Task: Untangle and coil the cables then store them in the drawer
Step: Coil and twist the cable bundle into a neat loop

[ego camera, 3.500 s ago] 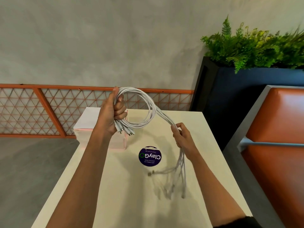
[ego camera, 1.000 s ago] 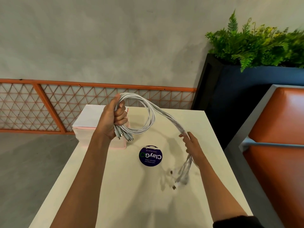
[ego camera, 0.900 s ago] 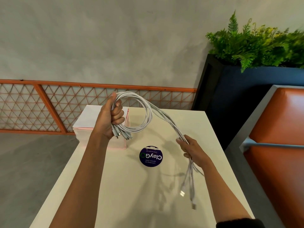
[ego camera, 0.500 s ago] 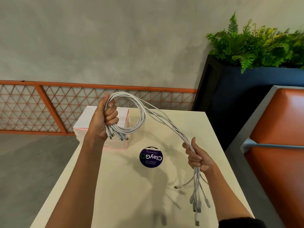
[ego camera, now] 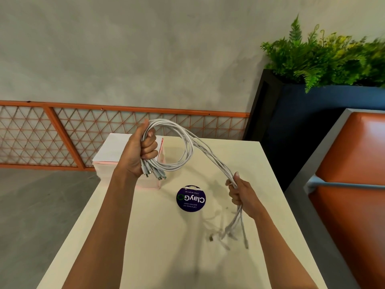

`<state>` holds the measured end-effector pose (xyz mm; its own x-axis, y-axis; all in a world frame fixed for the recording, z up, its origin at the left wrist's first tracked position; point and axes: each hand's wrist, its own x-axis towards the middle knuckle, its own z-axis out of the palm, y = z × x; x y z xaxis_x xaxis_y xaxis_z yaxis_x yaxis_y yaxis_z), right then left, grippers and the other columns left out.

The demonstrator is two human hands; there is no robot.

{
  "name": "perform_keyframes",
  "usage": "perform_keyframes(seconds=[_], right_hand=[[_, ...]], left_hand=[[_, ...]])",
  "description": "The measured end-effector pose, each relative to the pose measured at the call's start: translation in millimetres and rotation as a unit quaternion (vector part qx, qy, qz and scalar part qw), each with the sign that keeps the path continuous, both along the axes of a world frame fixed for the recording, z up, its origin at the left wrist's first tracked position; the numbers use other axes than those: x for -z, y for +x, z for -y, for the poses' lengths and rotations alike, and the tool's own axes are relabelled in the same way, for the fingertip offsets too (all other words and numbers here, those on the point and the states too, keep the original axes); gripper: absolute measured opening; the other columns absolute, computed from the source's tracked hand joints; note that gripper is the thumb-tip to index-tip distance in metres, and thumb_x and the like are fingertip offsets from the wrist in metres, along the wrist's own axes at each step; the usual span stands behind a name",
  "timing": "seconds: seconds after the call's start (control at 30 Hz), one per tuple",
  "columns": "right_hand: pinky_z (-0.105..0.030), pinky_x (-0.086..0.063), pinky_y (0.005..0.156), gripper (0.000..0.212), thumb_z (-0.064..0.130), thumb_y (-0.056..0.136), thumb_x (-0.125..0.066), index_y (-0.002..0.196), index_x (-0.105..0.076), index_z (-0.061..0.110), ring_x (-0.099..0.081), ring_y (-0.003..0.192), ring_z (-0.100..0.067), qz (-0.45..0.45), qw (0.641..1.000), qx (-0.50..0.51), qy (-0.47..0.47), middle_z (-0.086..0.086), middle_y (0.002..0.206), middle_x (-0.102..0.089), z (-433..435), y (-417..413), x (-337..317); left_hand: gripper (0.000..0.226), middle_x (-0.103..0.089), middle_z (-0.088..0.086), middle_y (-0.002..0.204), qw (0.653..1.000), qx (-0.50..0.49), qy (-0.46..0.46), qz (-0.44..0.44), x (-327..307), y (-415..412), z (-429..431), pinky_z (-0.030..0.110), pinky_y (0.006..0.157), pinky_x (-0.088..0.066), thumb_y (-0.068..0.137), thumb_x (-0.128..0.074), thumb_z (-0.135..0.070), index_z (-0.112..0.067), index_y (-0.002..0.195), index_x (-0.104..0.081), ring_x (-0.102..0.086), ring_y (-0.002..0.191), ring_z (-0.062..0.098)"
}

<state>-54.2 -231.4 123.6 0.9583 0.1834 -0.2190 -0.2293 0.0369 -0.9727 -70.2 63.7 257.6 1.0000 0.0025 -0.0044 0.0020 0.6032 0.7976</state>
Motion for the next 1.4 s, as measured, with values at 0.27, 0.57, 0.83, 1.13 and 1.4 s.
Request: perform_keyframes(seconds=[0.27,0.57,0.83,1.13,1.4], right_hand=[[-0.016,-0.019,0.040,0.030,0.008,0.088,-0.062,0.081,-0.037,0.022,-0.018,0.047,-0.006,-0.004,0.995,-0.068,0.068,0.007,0.064,-0.029,12,-3,-9],[-0.023,-0.051,0.067,0.005,0.009,0.086,-0.067,0.085,-0.071,0.007,-0.057,0.066,-0.015,0.104,0.989,0.018,-0.107,-0.002,0.071,-0.064,10,8,4],[-0.029,-0.039,0.058,0.050,0.051,0.091,-0.053,0.063,-0.056,0.010,-0.052,0.057,-0.018,0.063,0.949,0.163,-0.262,-0.001,0.059,-0.054,6,4,20],[-0.025,-0.036,0.053,0.021,0.023,0.091,-0.062,0.084,-0.045,0.012,-0.034,0.057,-0.010,0.018,0.996,0.022,-0.084,0.002,0.069,-0.032,20,-9,43],[-0.024,-0.048,0.062,0.049,0.042,0.077,-0.070,0.105,-0.066,0.002,-0.052,0.061,-0.012,-0.024,0.998,0.019,0.061,-0.003,0.069,-0.053,31,-15,54]], left_hand=[[0.039,-0.010,-0.010,0.045,0.999,-0.037,0.005,0.003,-4,-2,-10,0.012,0.028,-0.013,0.099,-0.036,-0.039,-0.018,0.065,-0.037,-0.004,0.042,0.009],[0.042,-0.023,-0.013,0.038,0.999,-0.047,0.025,0.006,-1,-1,-11,0.013,0.028,-0.014,0.098,-0.040,-0.037,-0.018,0.061,-0.043,-0.018,0.029,0.001],[0.040,-0.022,-0.013,0.039,0.997,-0.065,0.019,0.026,-9,-3,-5,0.013,0.028,-0.014,0.099,-0.040,-0.039,-0.018,0.064,-0.041,-0.018,0.030,0.001],[0.040,-0.023,-0.011,0.035,0.996,-0.080,-0.024,0.033,-15,2,-15,0.012,0.027,-0.015,0.098,-0.040,-0.042,-0.018,0.065,-0.040,-0.019,0.026,0.004],[0.044,-0.023,-0.009,0.033,0.996,-0.073,-0.056,0.013,-14,1,-19,0.011,0.027,-0.012,0.099,-0.039,-0.040,-0.019,0.060,-0.042,-0.004,0.039,0.011]])
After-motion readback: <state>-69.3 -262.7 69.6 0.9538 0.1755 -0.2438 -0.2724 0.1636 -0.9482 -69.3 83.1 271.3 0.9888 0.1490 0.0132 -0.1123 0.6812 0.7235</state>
